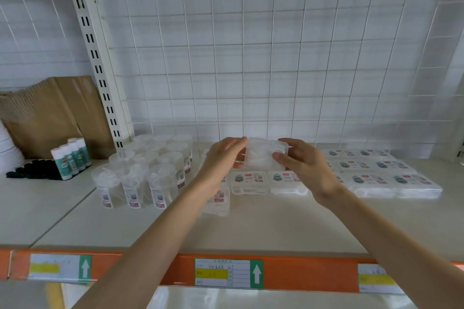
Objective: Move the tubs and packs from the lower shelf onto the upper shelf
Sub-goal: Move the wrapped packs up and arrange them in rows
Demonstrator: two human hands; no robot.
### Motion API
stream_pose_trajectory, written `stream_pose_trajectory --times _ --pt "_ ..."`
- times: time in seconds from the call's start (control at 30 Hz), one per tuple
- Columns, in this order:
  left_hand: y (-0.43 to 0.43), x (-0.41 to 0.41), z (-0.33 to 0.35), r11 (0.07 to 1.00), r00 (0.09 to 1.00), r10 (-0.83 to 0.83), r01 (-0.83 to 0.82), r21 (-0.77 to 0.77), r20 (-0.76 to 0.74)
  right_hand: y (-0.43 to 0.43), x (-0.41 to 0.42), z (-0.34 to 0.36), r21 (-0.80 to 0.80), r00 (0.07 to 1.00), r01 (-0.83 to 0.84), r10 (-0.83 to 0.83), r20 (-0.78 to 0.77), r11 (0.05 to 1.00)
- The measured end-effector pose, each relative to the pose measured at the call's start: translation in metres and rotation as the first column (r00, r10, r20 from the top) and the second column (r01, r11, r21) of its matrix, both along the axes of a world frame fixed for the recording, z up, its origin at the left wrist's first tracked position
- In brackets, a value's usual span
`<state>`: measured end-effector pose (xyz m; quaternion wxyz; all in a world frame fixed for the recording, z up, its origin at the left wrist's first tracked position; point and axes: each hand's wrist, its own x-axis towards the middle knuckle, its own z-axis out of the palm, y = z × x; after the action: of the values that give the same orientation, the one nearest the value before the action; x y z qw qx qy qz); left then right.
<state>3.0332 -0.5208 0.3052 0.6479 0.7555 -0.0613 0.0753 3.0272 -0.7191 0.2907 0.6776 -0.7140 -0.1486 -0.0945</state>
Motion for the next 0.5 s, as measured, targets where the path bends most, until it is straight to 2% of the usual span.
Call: stream_pose_trajectory --times 0.13,0.3,0.5 --pt "0.000 -0.004 0.002 0.996 0.996 0.084 -0.084 0.005 0.018 0.000 -0.005 0.003 0.014 0.996 0.018 -0.019 0.090 1.000" --pt "-0.002 -0.012 0.006 0.996 0.997 -0.011 0.018 0.082 -0.080 0.001 -0.009 0.003 -0.044 0.982 -0.016 0.024 0.185 0.999" --pt "-0.002 -0.012 0.009 0.997 0.988 -0.063 0.058 -0.045 -0.139 0.000 -0.011 0.005 0.001 0.982 -0.042 0.041 0.187 0.999"
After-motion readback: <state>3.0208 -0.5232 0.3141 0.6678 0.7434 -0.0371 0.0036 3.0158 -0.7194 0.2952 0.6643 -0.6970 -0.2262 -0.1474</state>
